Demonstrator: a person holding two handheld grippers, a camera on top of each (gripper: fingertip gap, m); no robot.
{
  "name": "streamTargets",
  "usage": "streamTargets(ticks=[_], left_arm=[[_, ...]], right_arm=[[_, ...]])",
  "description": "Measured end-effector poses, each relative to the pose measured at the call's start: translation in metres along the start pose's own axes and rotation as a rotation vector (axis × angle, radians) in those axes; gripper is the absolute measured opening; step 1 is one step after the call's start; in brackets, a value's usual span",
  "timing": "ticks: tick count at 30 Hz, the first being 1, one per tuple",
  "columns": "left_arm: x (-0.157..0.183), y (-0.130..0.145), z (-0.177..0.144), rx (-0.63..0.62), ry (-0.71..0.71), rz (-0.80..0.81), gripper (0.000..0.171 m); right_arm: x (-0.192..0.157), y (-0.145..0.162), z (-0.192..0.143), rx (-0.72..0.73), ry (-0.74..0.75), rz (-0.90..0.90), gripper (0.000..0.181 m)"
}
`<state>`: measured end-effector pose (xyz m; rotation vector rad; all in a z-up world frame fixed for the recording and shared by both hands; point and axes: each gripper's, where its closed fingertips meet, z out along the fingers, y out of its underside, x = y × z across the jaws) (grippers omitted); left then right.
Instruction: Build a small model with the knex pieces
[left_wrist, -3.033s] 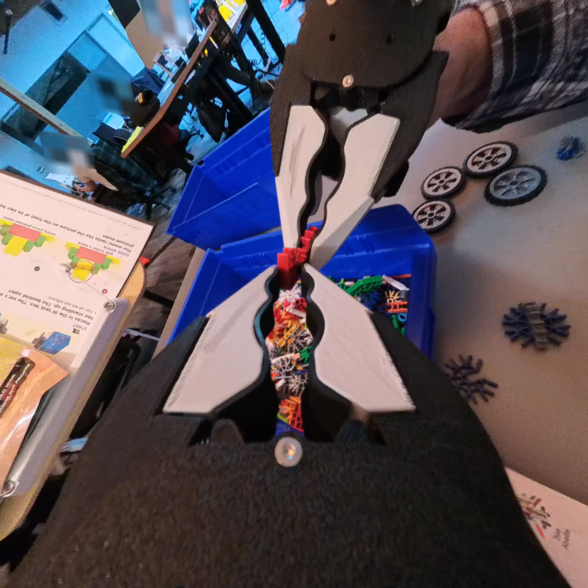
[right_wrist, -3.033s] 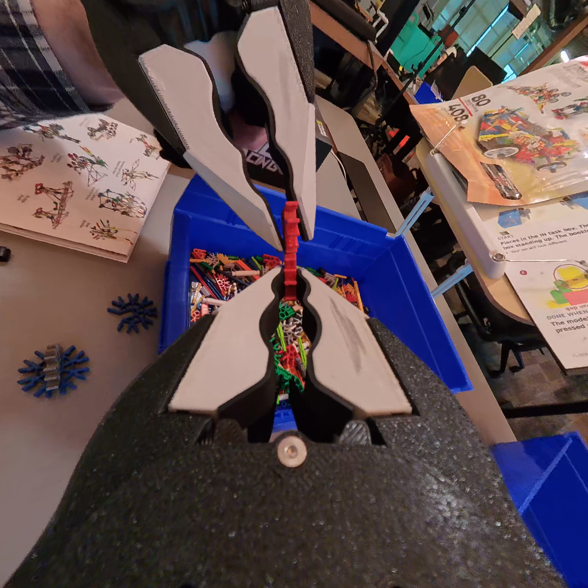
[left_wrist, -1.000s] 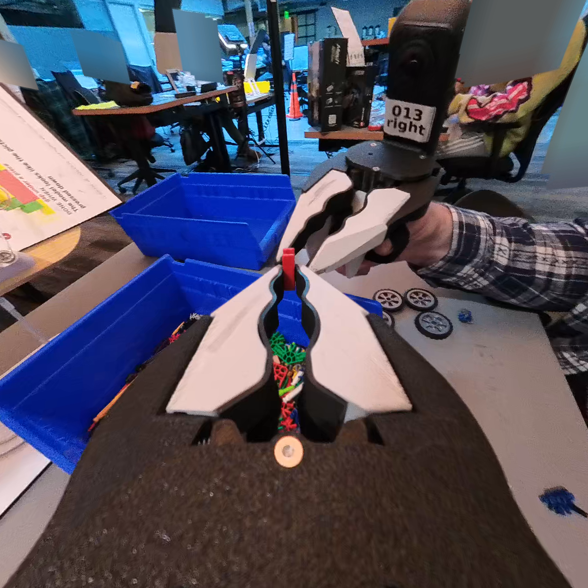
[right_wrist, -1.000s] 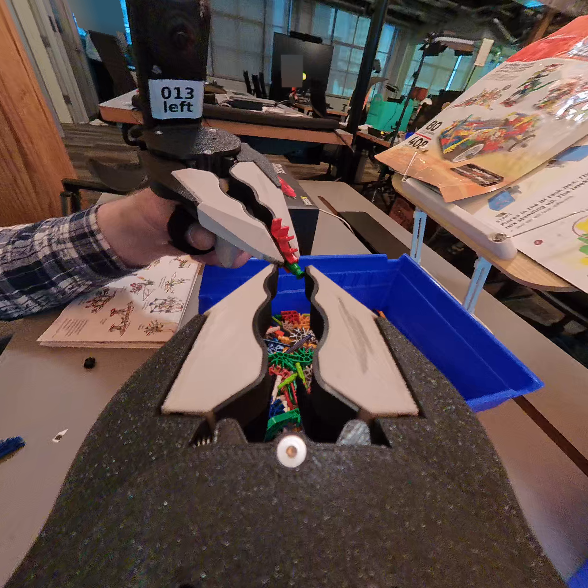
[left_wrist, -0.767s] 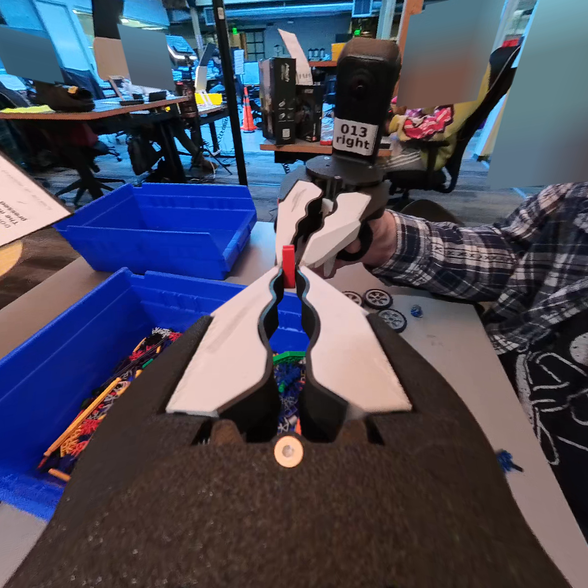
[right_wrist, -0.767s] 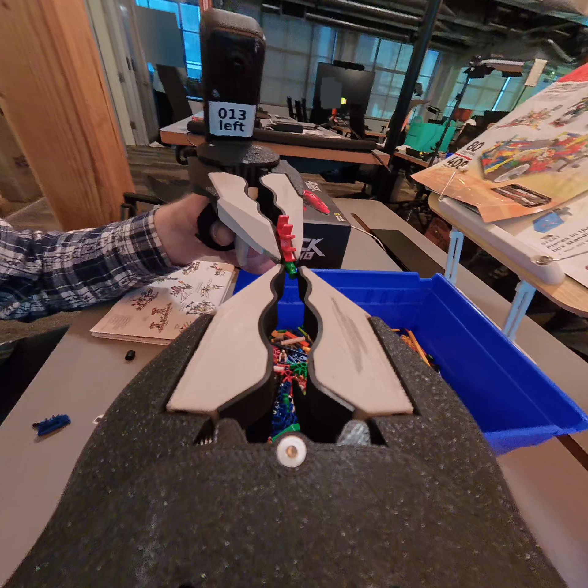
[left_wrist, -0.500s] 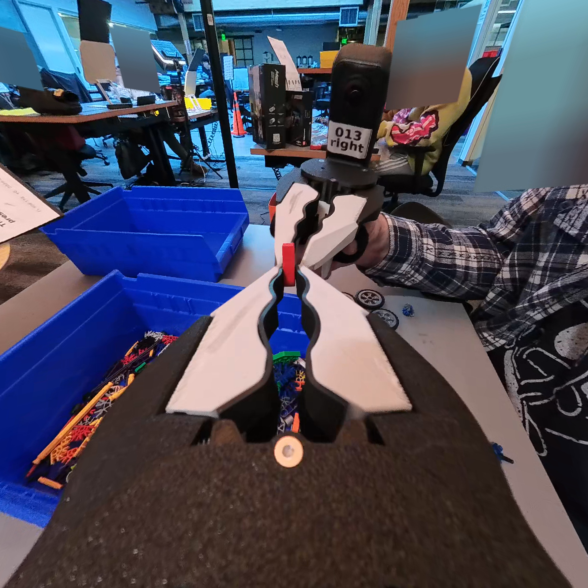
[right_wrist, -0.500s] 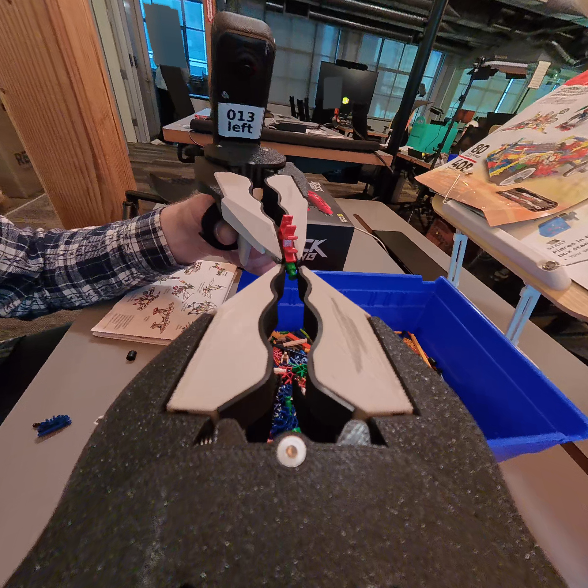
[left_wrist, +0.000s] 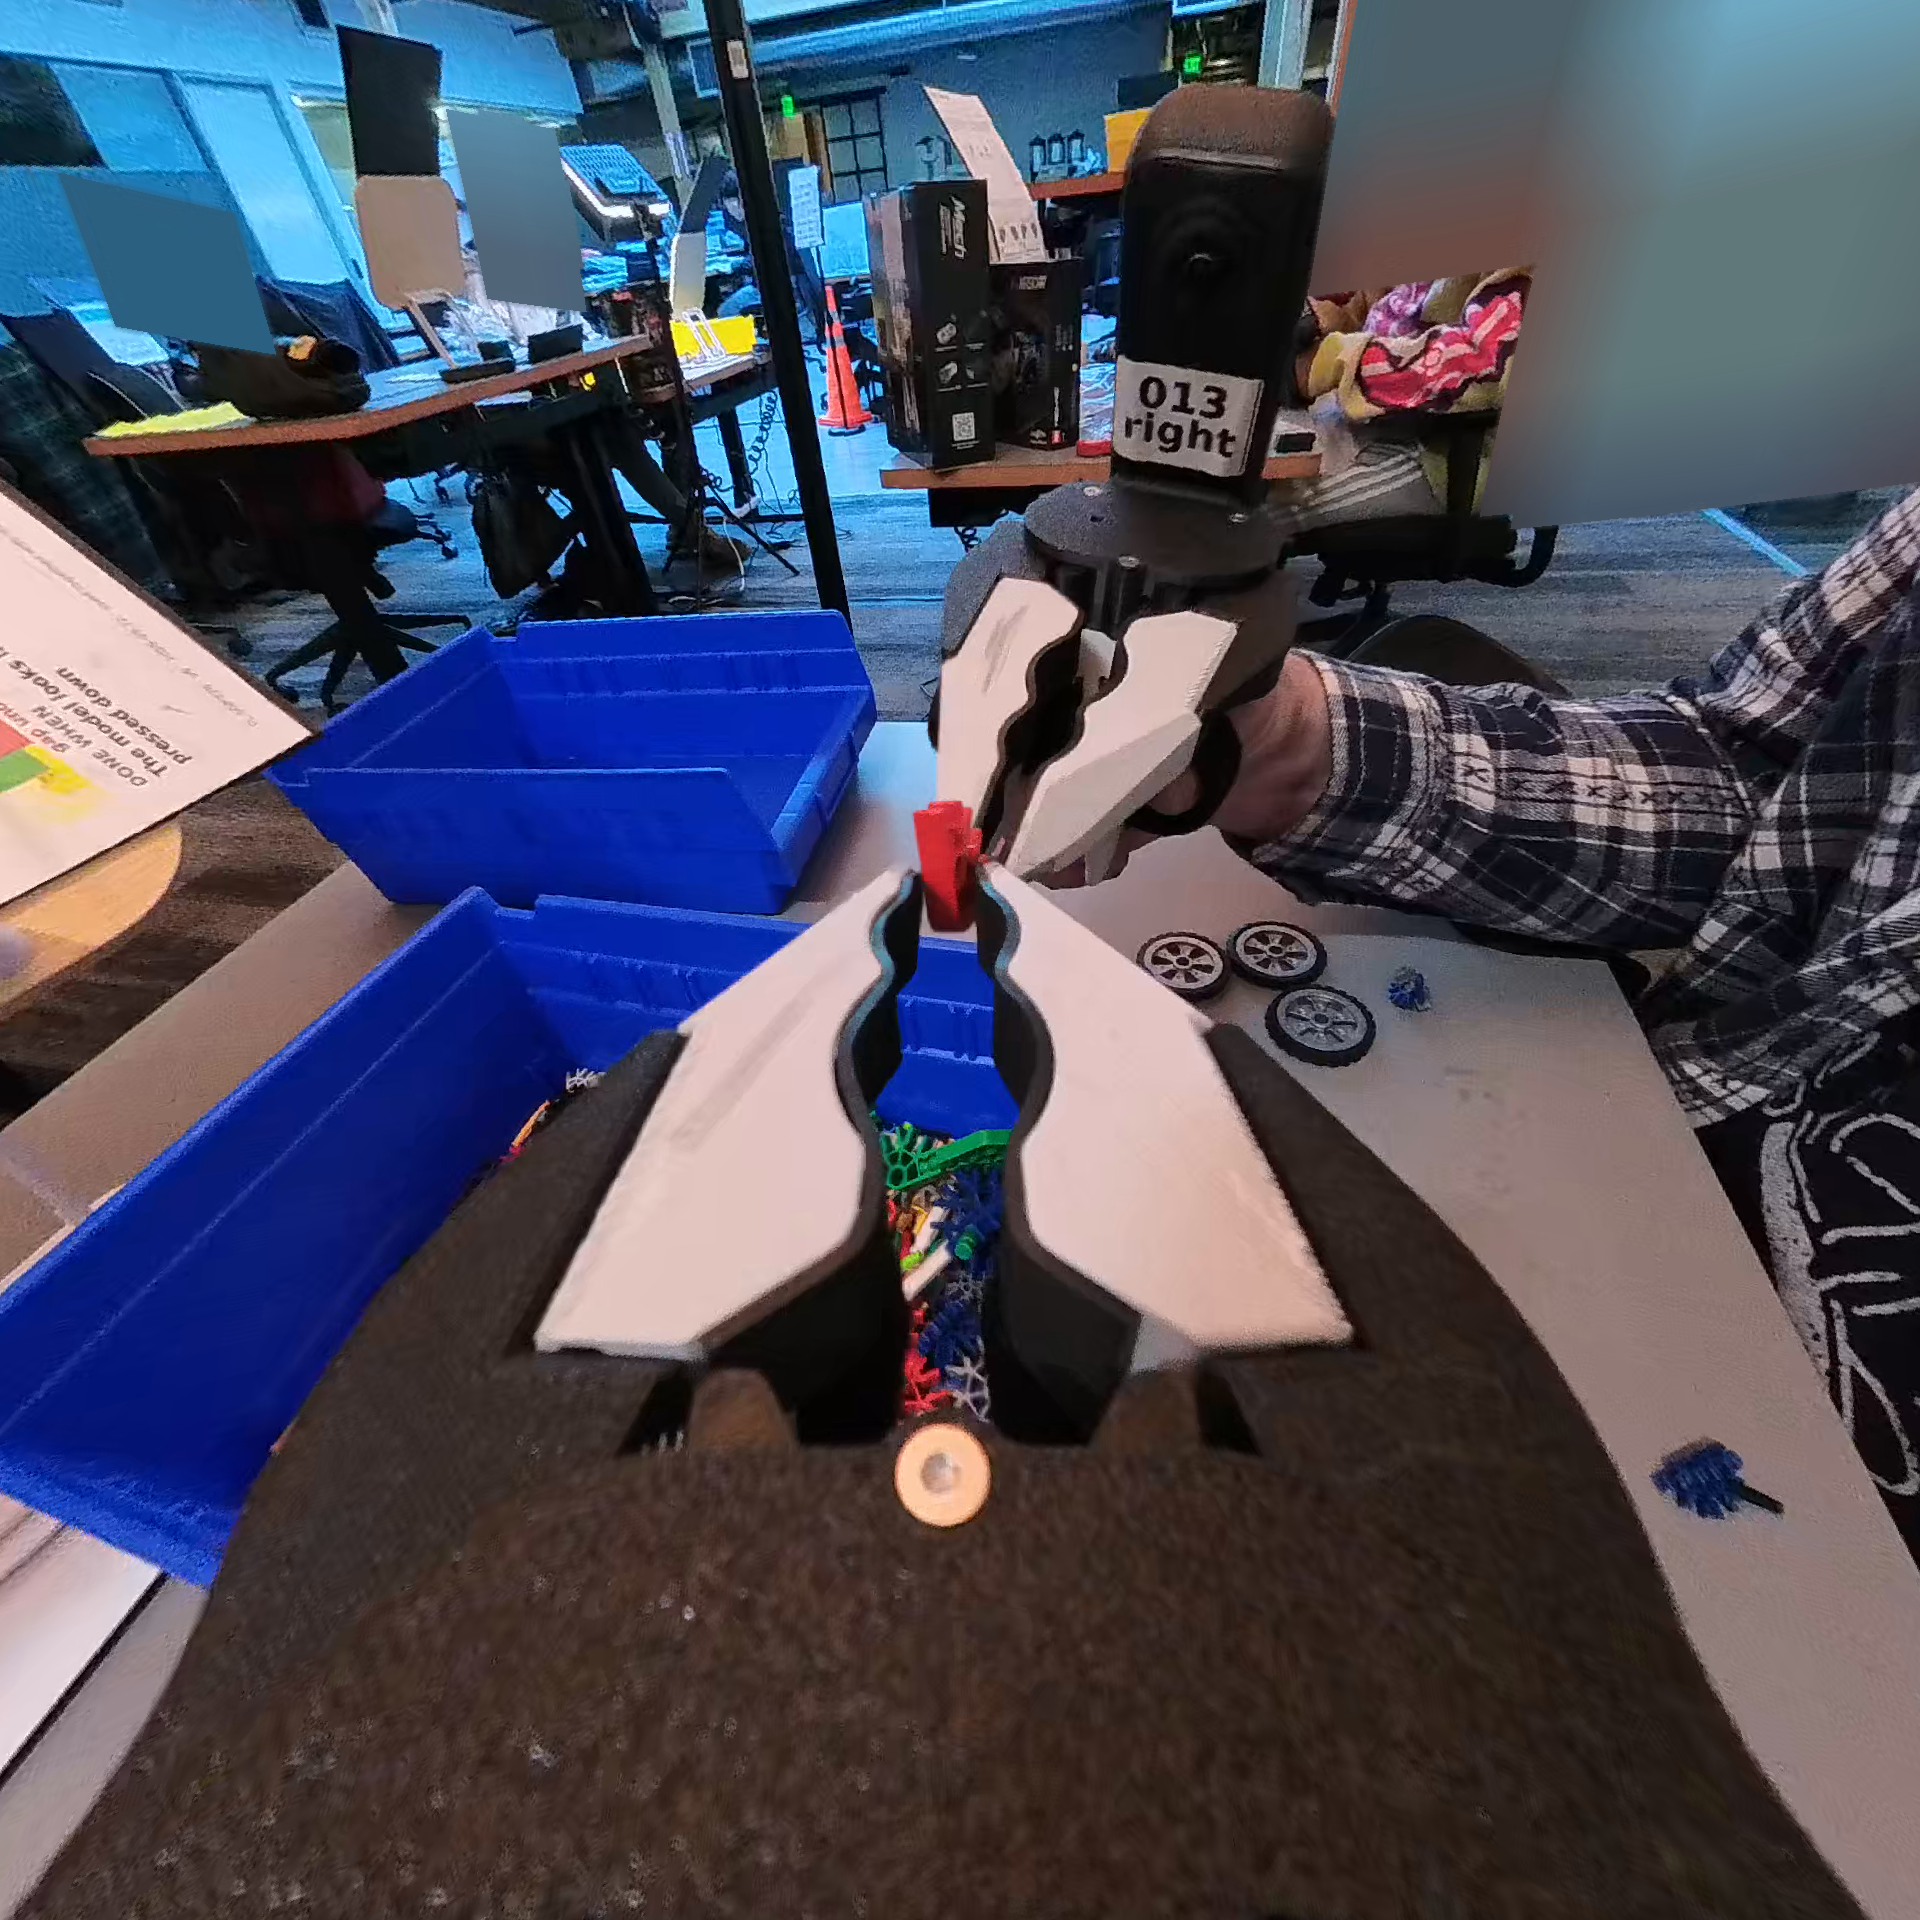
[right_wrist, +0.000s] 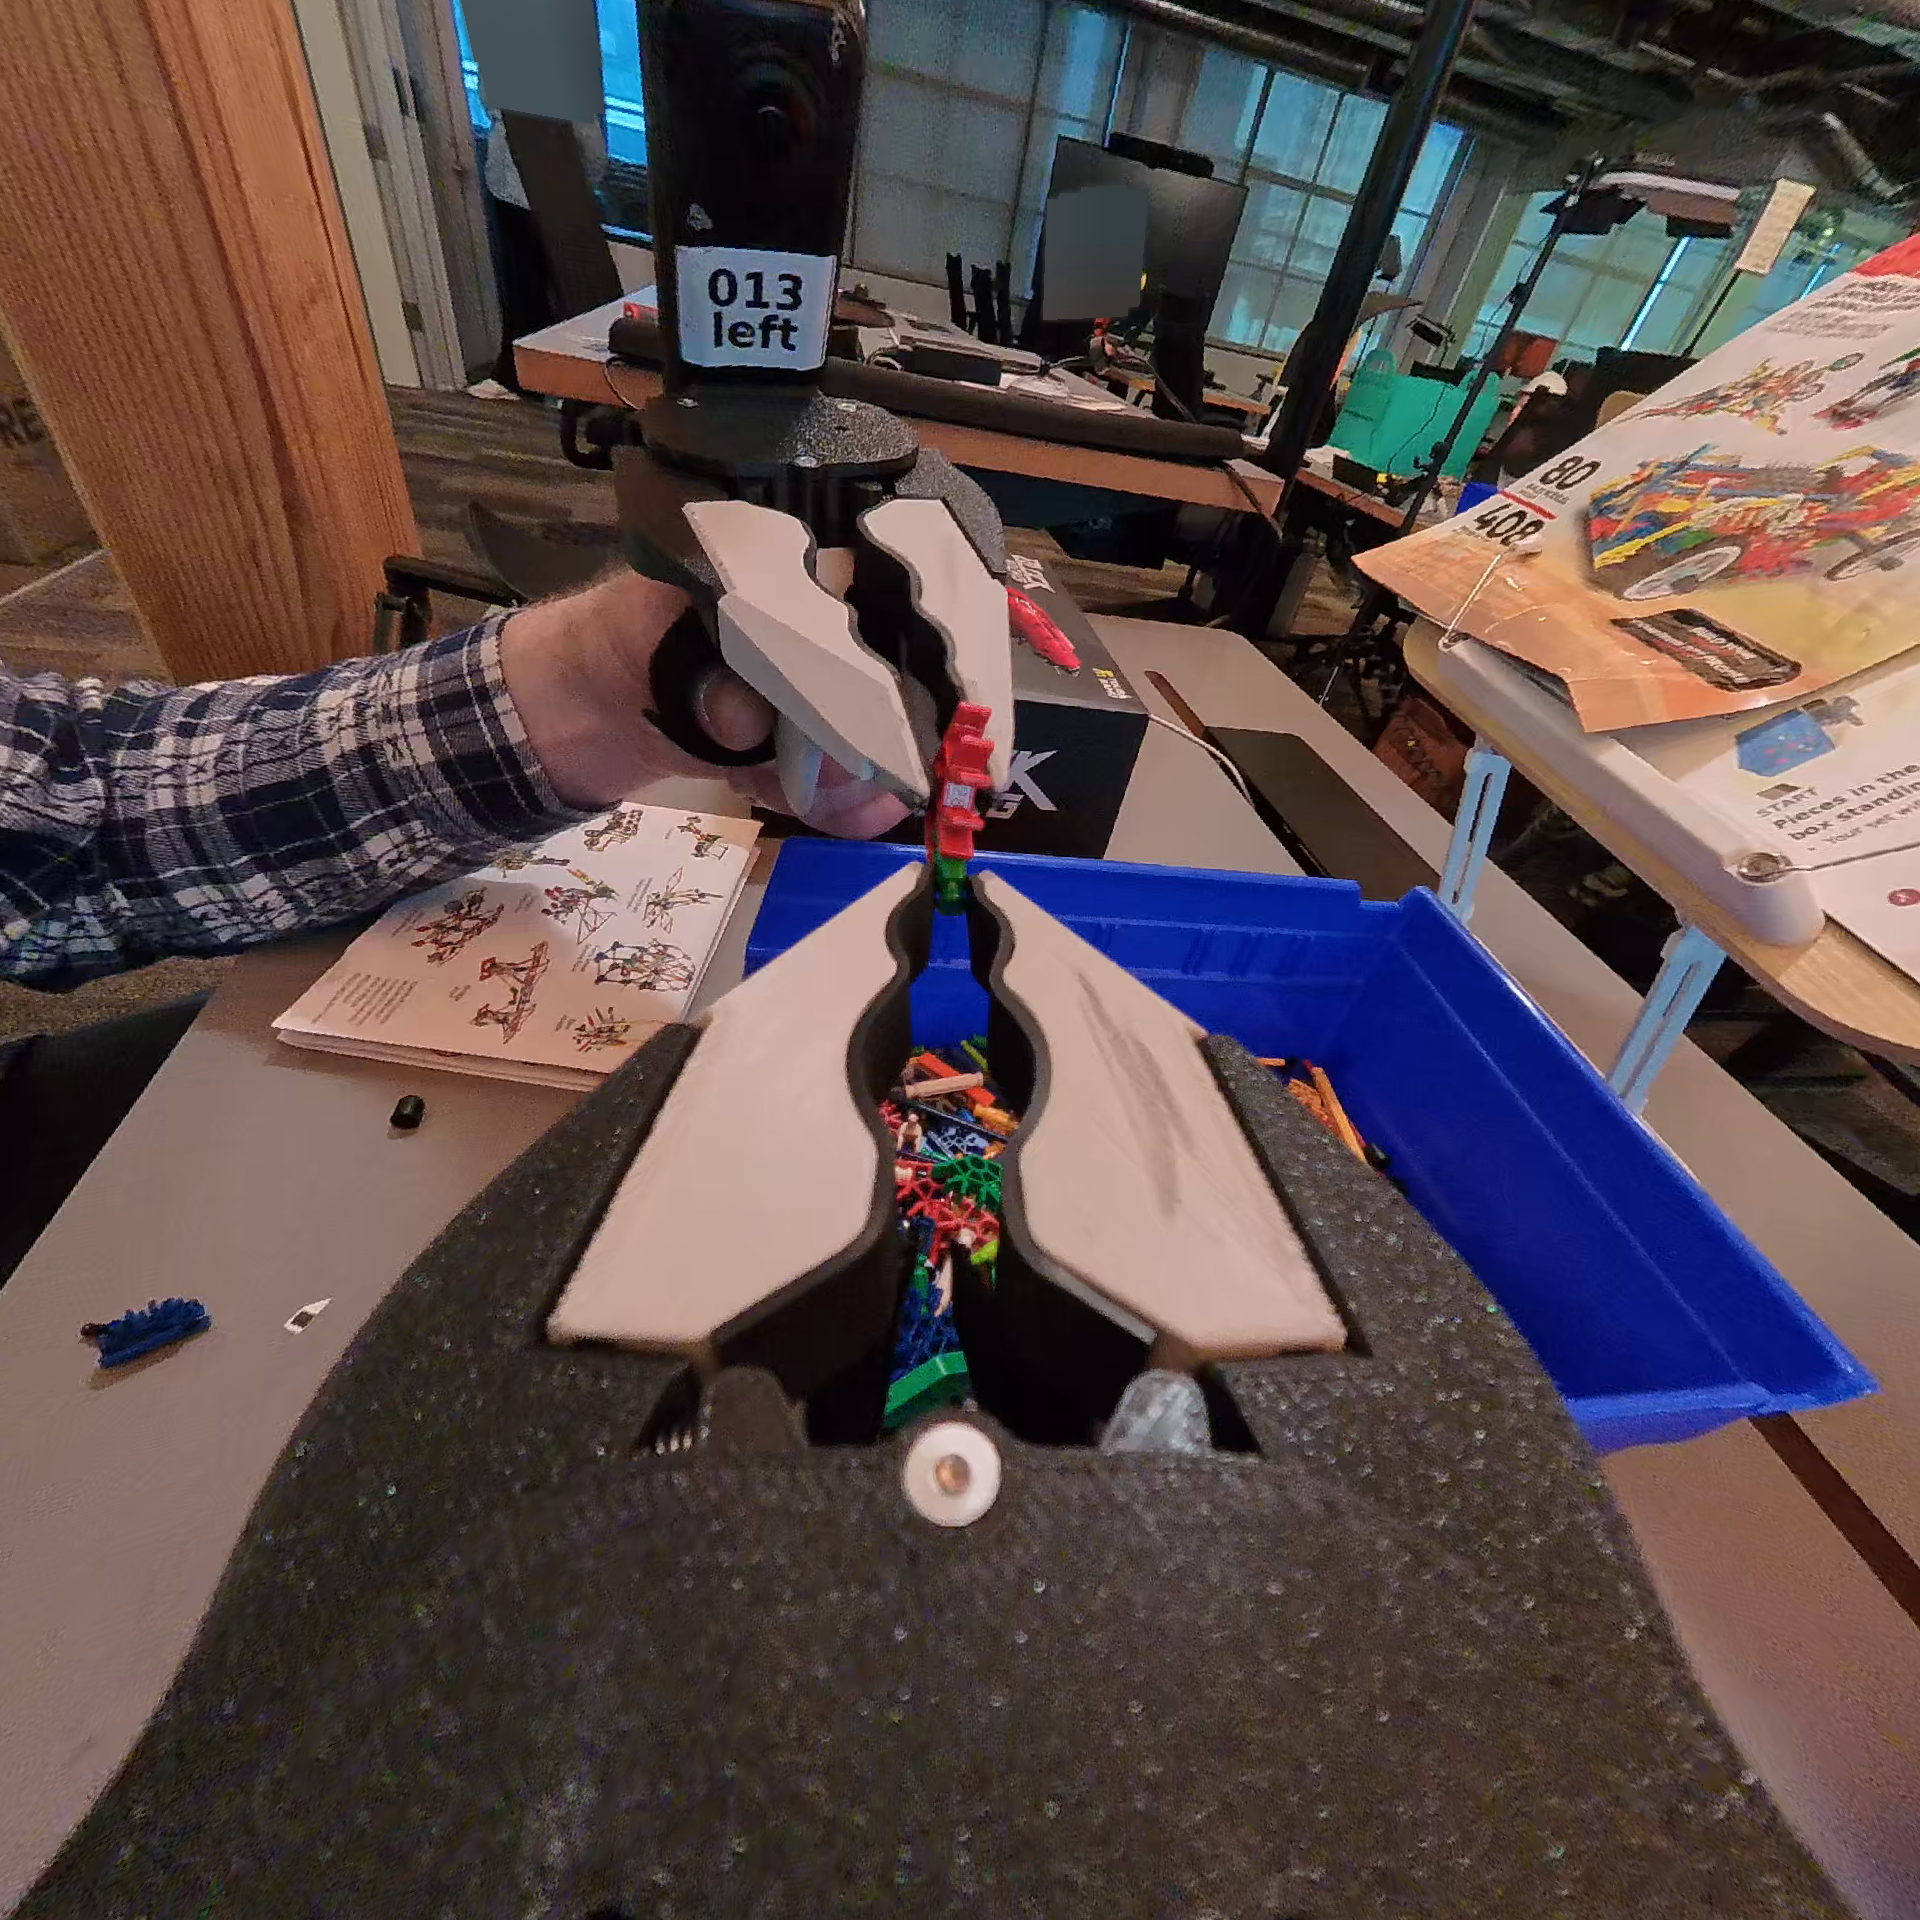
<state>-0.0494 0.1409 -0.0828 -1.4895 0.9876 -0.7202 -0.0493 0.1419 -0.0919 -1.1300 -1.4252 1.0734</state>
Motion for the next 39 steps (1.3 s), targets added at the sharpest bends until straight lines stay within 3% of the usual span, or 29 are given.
streamTargets(ticks=[23, 39], left_arm=[[0.004, -0.002, 0.002, 0.023, 0.000, 0.025, 0.003], [-0.014, 0.004, 0.004, -0.022, -0.225, 0.236, 0.005]], right_arm=[[0.003, 0.001, 0.004, -0.002, 0.029, 0.002, 0.007], [0.022, 0.008, 0.010, -0.059, 0.156, 0.040, 0.004]])
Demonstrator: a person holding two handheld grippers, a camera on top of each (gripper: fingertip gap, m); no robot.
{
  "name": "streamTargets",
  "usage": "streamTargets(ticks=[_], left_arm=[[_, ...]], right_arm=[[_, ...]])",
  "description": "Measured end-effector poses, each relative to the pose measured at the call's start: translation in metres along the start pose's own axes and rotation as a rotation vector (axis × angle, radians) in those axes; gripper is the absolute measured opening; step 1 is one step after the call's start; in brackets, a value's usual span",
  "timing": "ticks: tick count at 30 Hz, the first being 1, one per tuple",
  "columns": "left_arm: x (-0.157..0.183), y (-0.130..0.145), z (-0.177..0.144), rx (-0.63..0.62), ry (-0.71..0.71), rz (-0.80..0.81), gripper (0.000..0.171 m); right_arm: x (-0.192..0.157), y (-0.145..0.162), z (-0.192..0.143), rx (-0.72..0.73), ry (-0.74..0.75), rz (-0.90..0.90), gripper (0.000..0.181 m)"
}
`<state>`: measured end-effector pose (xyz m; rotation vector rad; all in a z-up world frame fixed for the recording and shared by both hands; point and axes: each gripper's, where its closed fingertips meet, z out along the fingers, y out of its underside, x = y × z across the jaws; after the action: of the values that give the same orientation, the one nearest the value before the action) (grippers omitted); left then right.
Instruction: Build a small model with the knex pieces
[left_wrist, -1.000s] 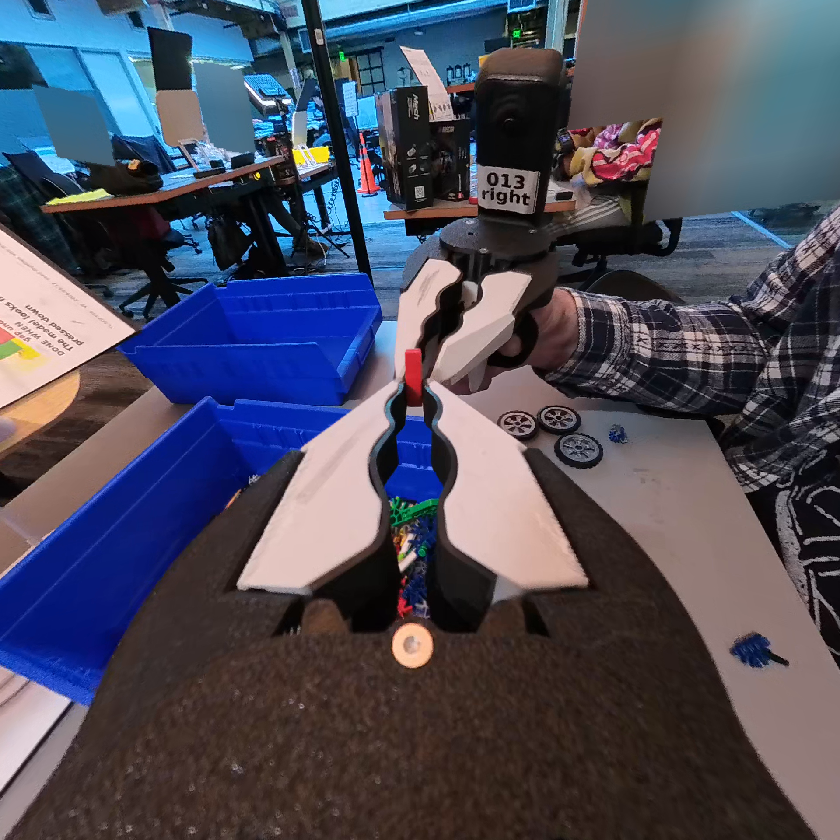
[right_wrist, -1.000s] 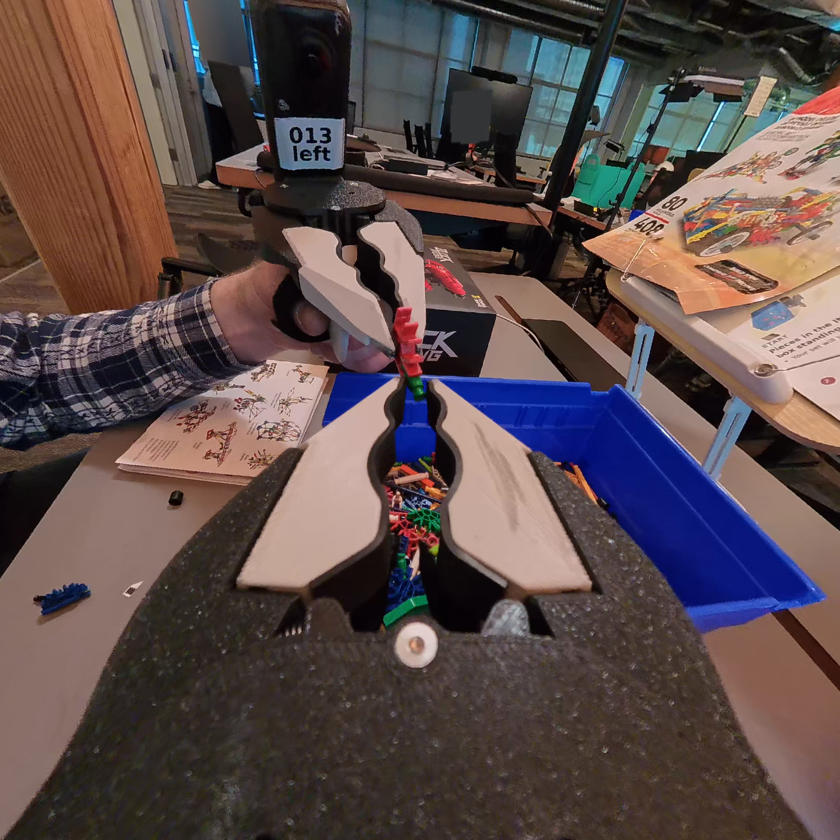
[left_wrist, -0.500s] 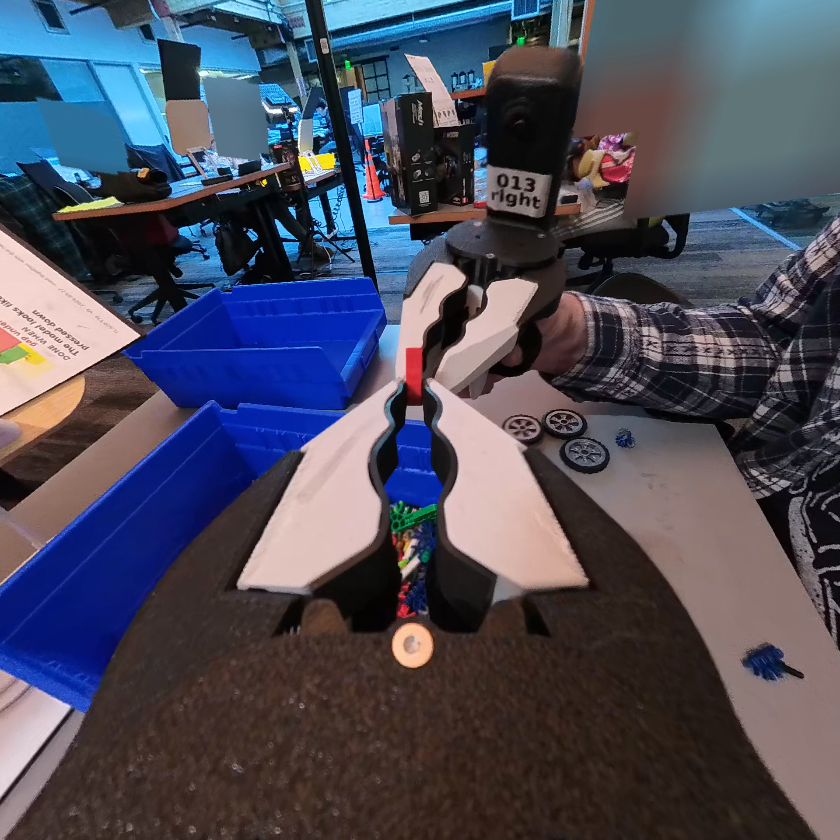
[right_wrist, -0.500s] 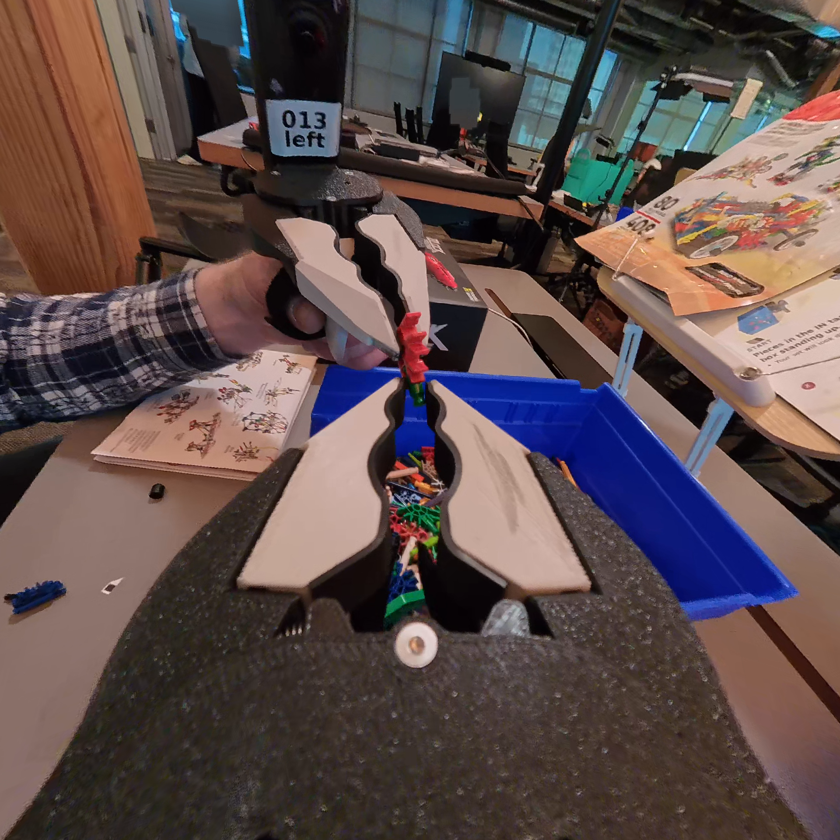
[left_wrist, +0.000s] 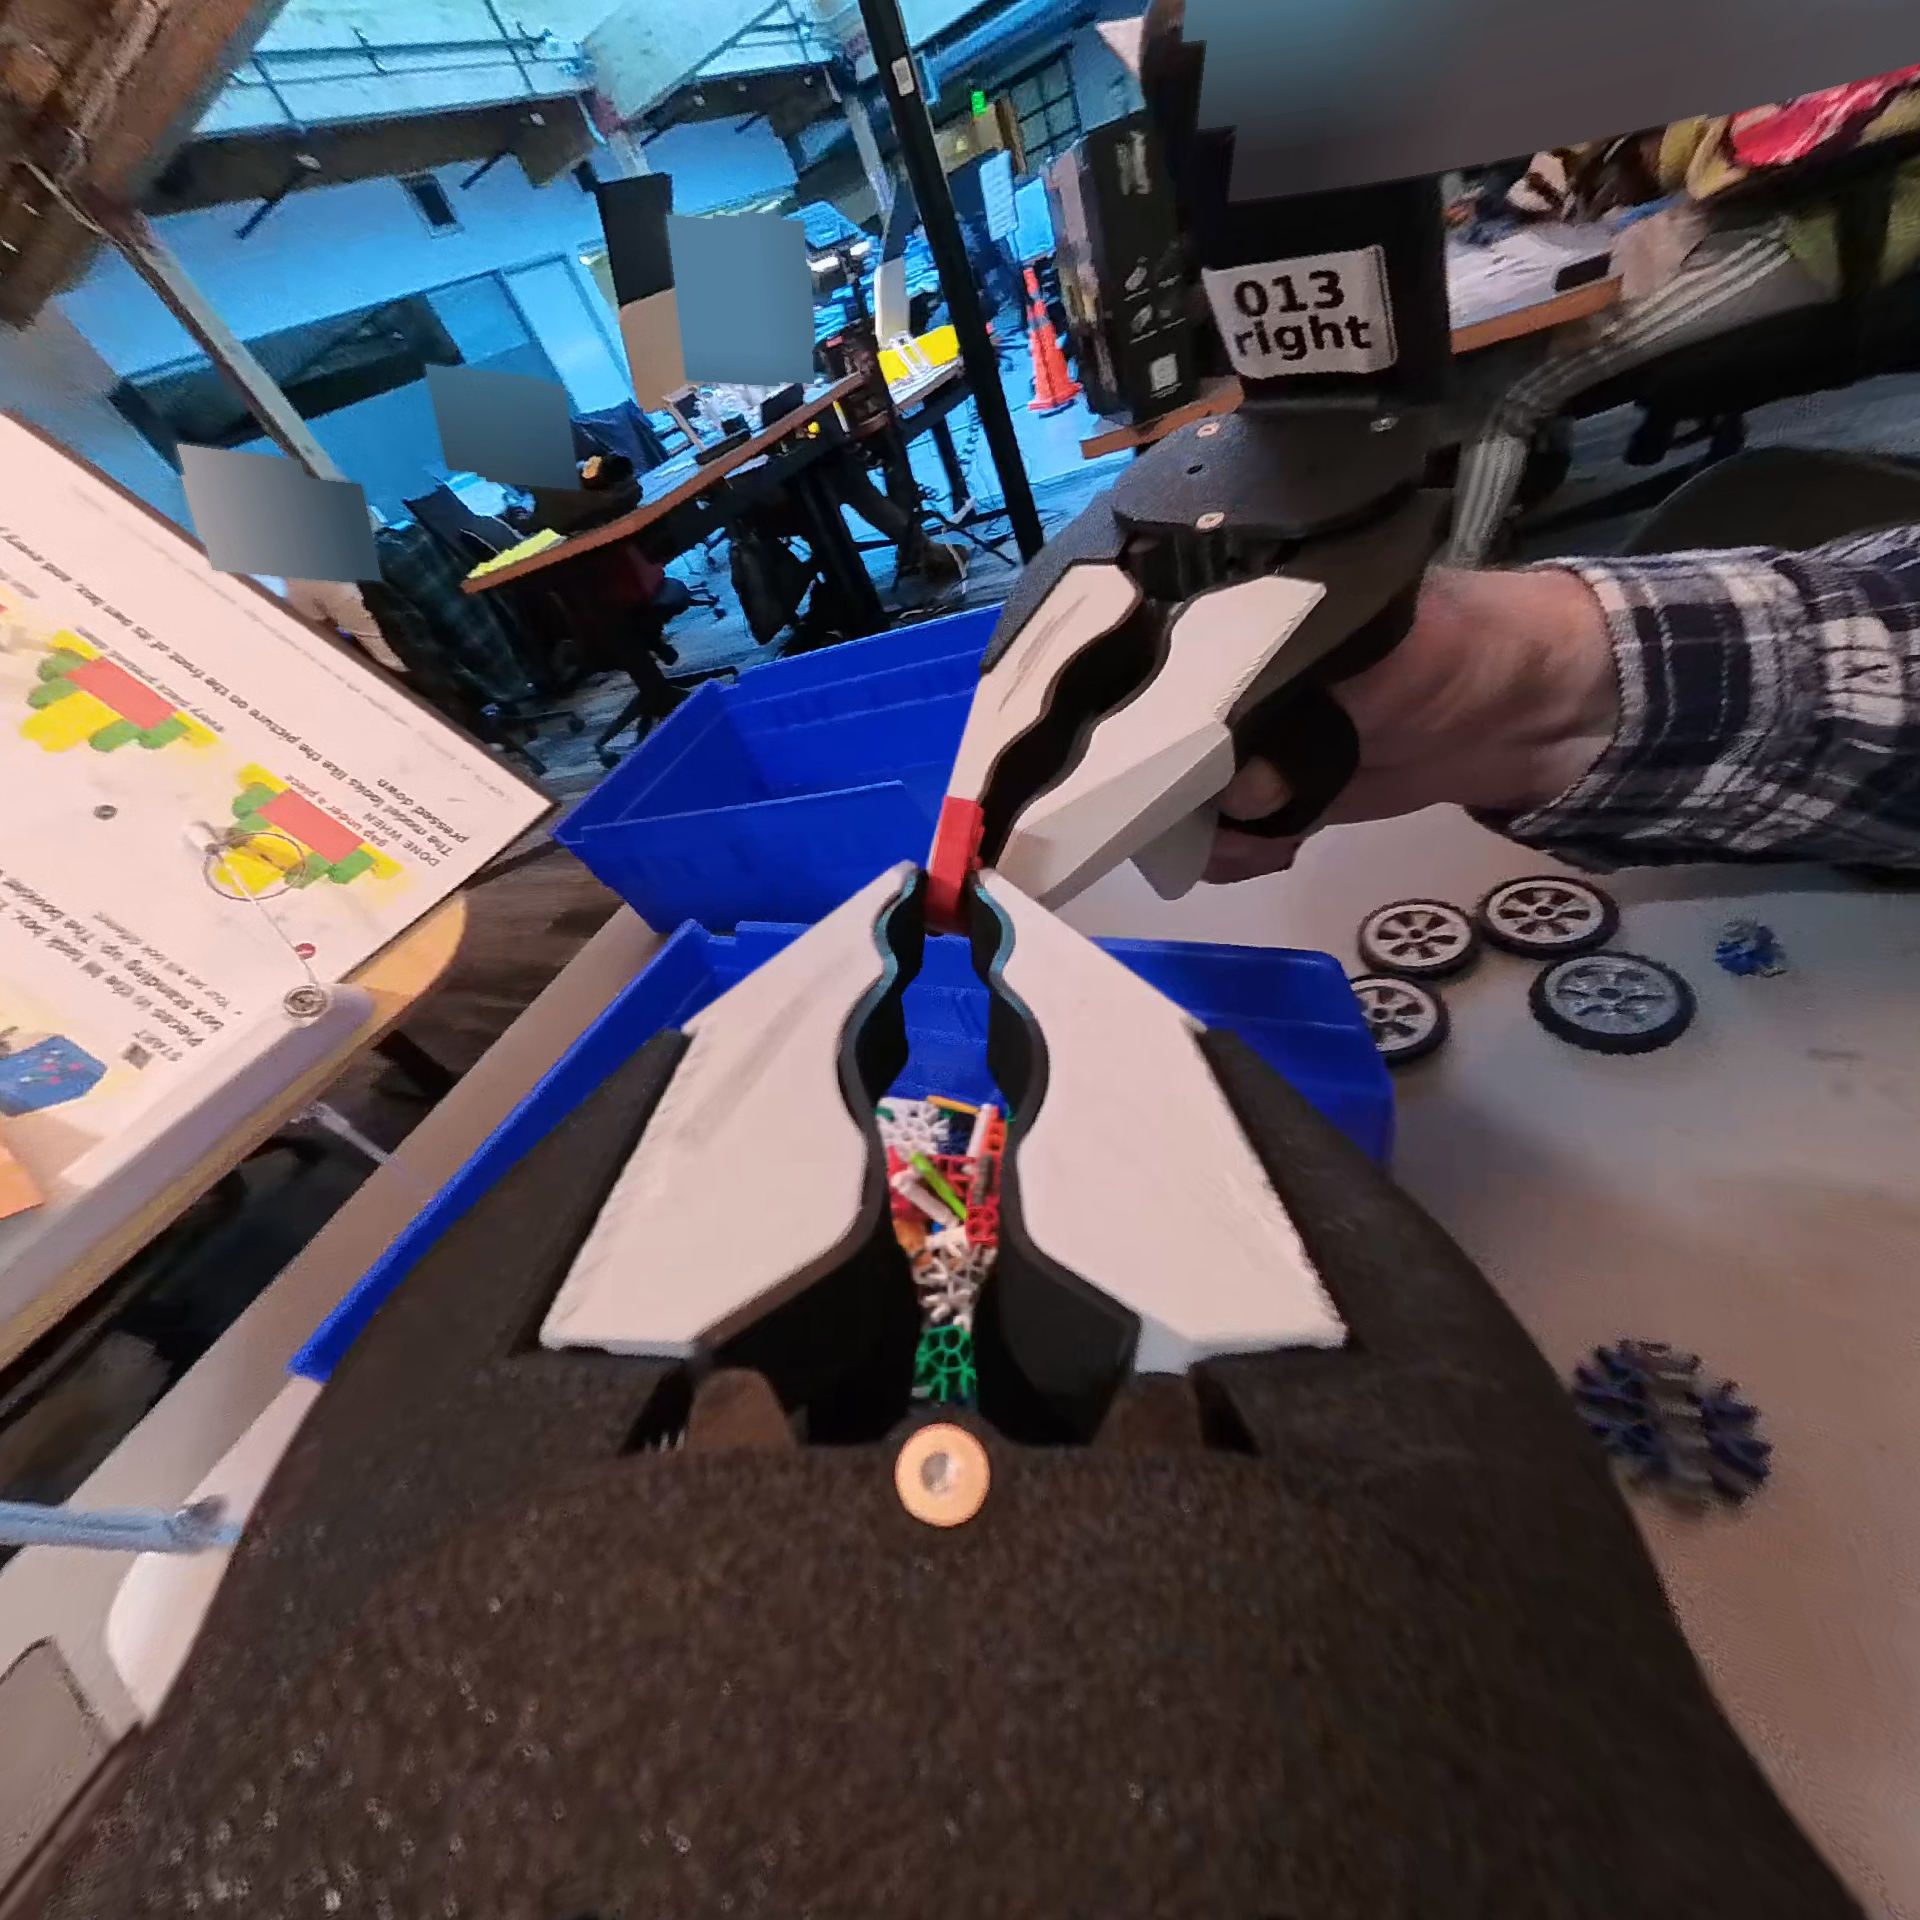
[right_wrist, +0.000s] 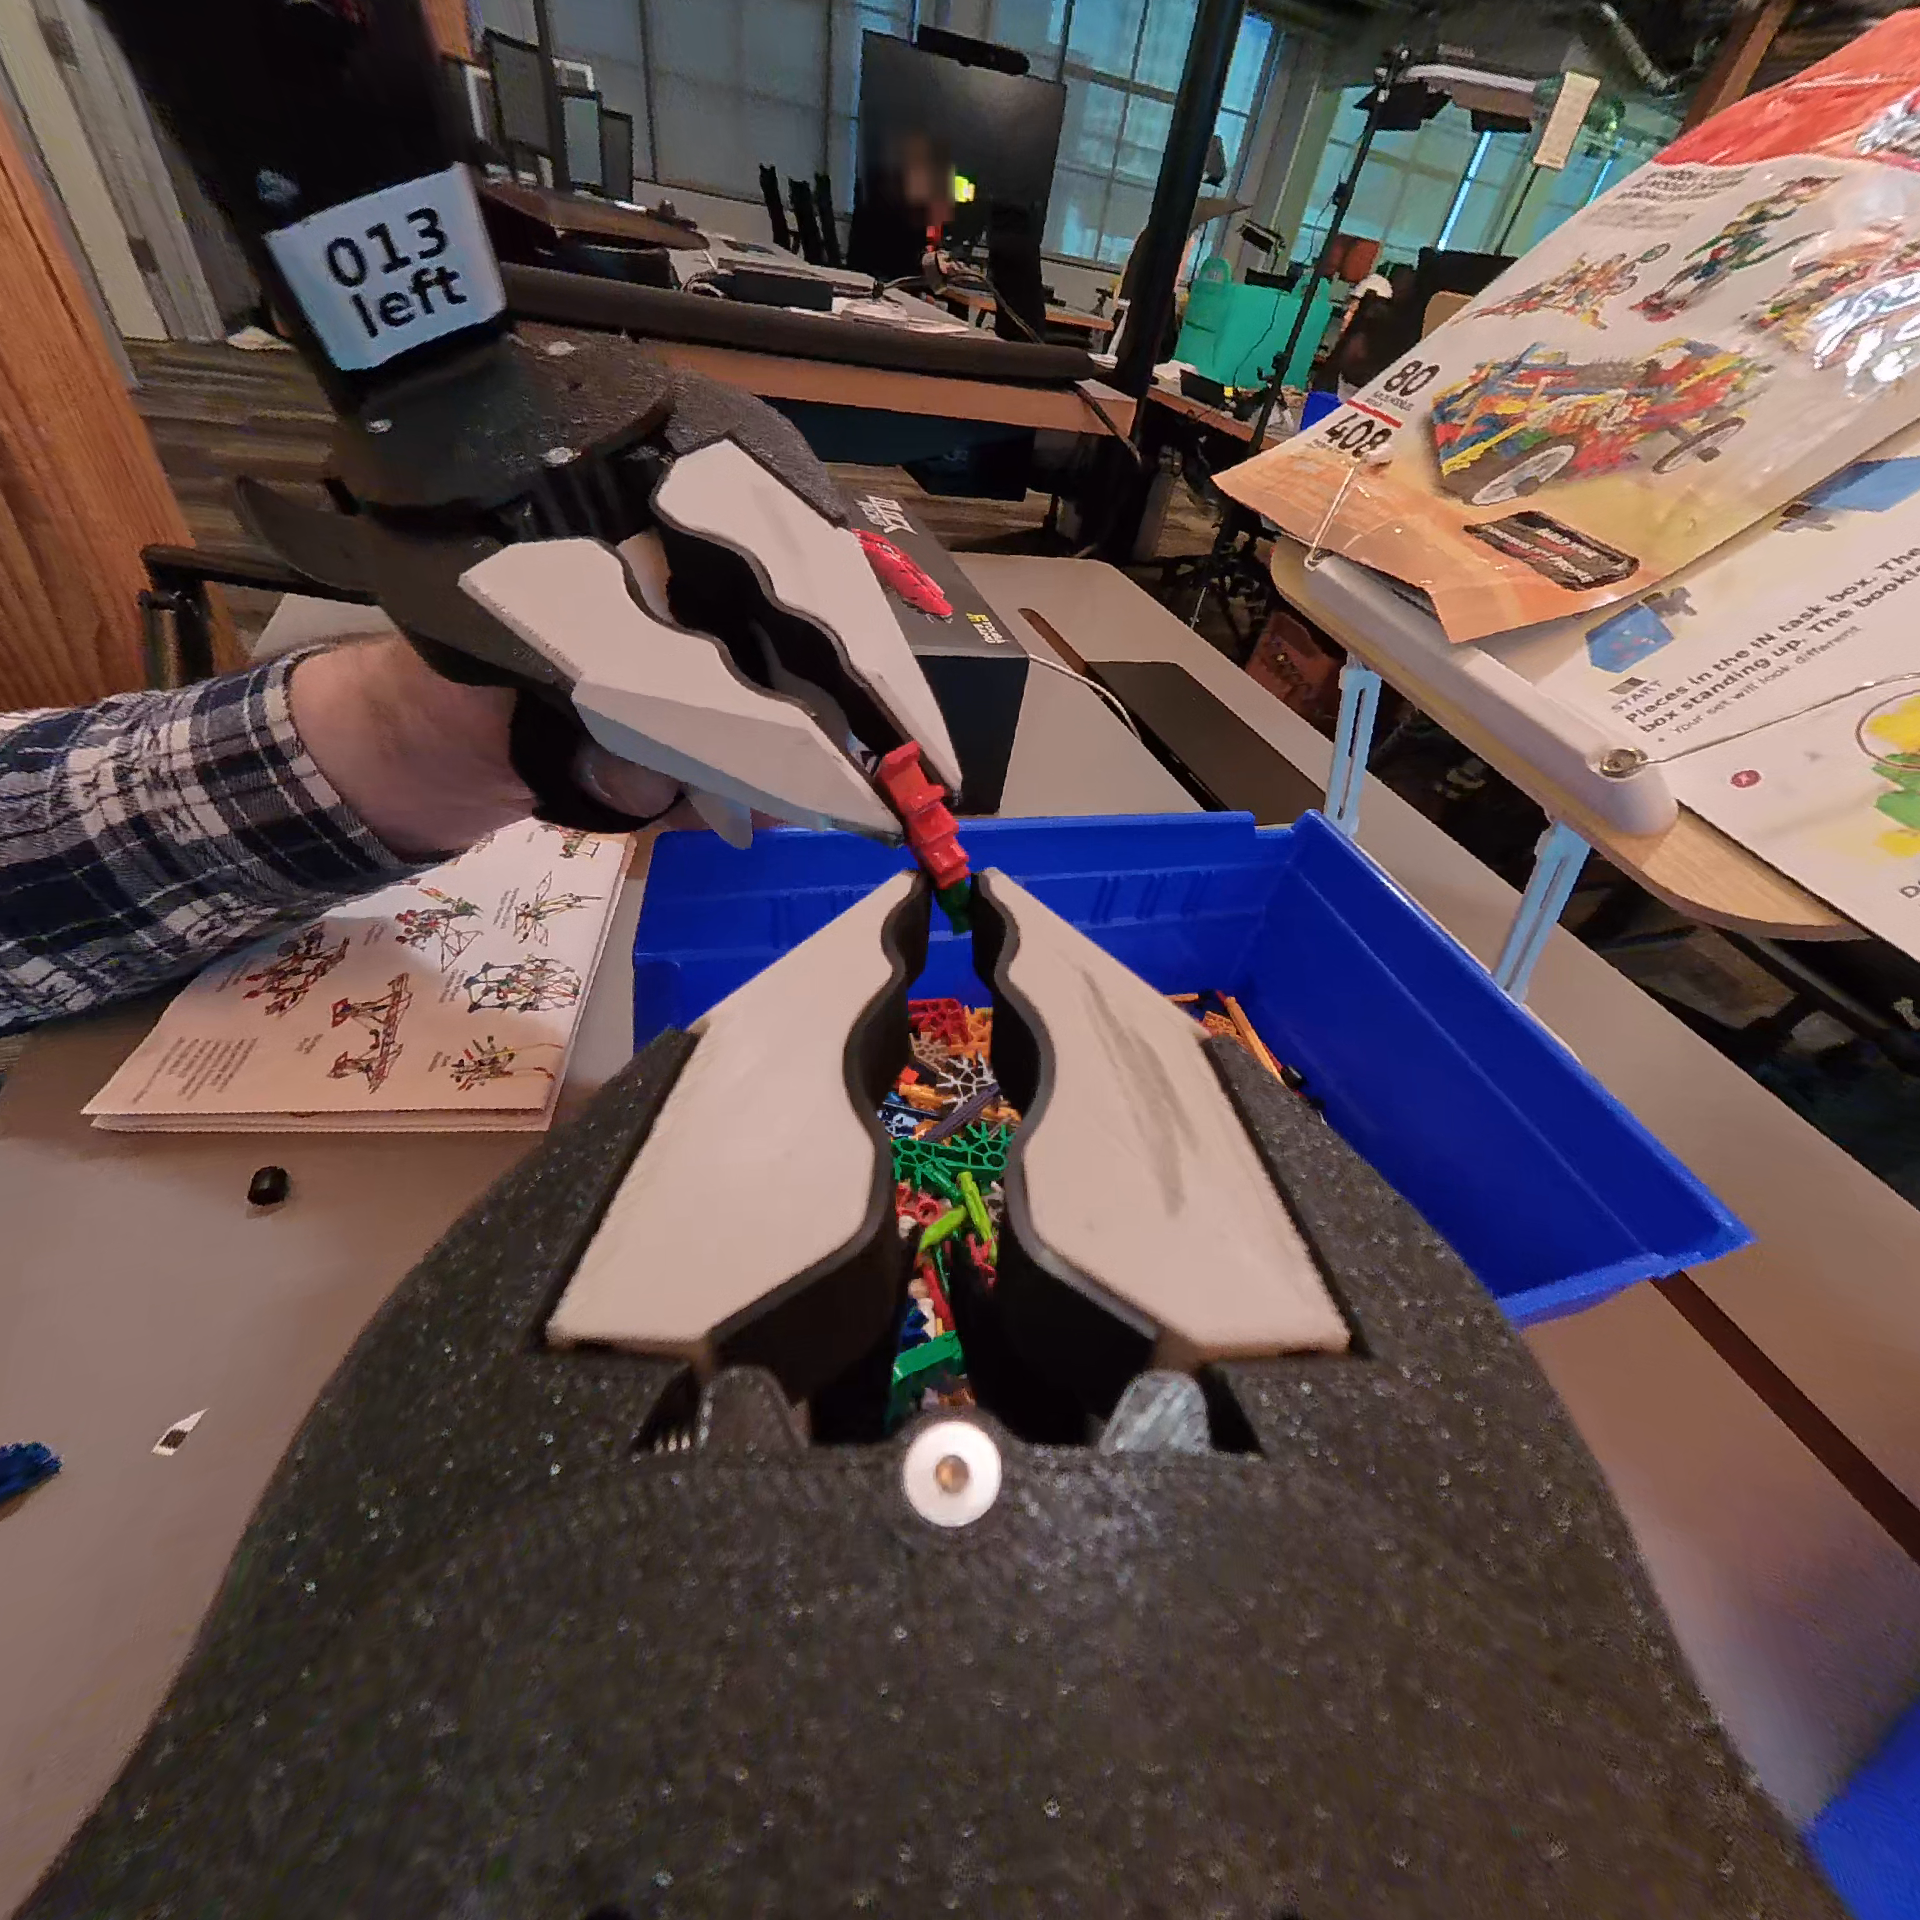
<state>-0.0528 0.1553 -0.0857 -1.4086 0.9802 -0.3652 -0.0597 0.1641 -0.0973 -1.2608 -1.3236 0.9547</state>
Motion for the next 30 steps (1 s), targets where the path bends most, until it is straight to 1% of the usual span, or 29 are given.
streamTargets(ticks=[4, 10, 21, 30], left_arm=[[-0.002, -0.001, 0.001, -0.011, -0.057, 0.073, 0.004], [-0.007, -0.006, 0.002, 0.000, -0.129, 0.109, 0.004], [-0.012, 0.000, 0.008, -0.044, -0.247, 0.222, 0.005], [-0.015, 0.003, 0.013, -0.070, -0.310, 0.271, 0.004]], right_arm=[[0.004, -0.002, 0.000, 0.015, 0.012, 0.027, 0.006], [0.009, -0.007, -0.001, 0.059, 0.049, 0.055, 0.005], [0.018, -0.003, 0.001, 0.055, 0.116, 0.100, 0.004], [0.023, 0.000, 0.003, 0.047, 0.157, 0.131, 0.004]])
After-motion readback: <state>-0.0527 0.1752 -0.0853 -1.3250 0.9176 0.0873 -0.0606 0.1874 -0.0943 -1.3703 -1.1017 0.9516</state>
